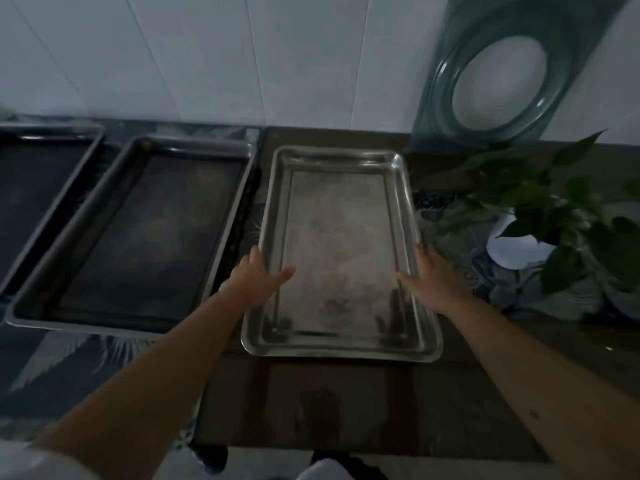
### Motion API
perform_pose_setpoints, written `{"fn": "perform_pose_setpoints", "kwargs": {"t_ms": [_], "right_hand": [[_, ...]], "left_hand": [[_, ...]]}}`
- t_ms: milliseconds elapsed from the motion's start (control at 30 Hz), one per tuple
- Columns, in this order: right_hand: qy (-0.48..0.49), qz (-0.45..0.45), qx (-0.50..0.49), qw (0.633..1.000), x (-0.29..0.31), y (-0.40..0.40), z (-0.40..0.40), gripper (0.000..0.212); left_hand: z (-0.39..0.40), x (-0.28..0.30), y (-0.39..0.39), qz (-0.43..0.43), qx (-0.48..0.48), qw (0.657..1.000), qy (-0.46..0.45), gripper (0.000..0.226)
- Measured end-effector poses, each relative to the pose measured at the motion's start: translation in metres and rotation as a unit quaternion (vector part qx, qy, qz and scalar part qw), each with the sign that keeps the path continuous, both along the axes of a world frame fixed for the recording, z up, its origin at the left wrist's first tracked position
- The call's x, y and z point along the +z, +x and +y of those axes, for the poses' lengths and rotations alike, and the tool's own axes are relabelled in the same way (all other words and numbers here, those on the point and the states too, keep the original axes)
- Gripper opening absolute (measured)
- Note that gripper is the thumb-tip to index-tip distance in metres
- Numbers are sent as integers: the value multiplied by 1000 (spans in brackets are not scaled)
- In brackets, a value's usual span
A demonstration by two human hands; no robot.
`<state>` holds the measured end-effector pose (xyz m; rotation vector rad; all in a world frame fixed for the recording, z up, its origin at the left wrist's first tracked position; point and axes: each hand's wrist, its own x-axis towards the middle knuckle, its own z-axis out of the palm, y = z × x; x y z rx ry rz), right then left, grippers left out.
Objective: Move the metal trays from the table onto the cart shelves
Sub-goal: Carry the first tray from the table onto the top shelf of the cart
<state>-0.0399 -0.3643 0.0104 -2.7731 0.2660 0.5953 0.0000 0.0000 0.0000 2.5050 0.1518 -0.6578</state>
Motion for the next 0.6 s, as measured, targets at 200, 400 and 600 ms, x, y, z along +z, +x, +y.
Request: {"fn": "perform_pose_setpoints", "kwargs": {"t_ms": [200, 400, 600], "right_hand": [[83, -9, -135, 987, -55, 18, -18, 72], [161, -60, -243, 955, -79, 22, -24, 43], [189, -79, -277, 939, -90, 15, -28, 40]], "left_hand": [[-7, -44, 13, 7, 122, 991, -47, 96], [1, -68, 8, -32, 221, 972, -68, 42], [7, -70, 9, -52, 231, 970, -59, 32]]}}
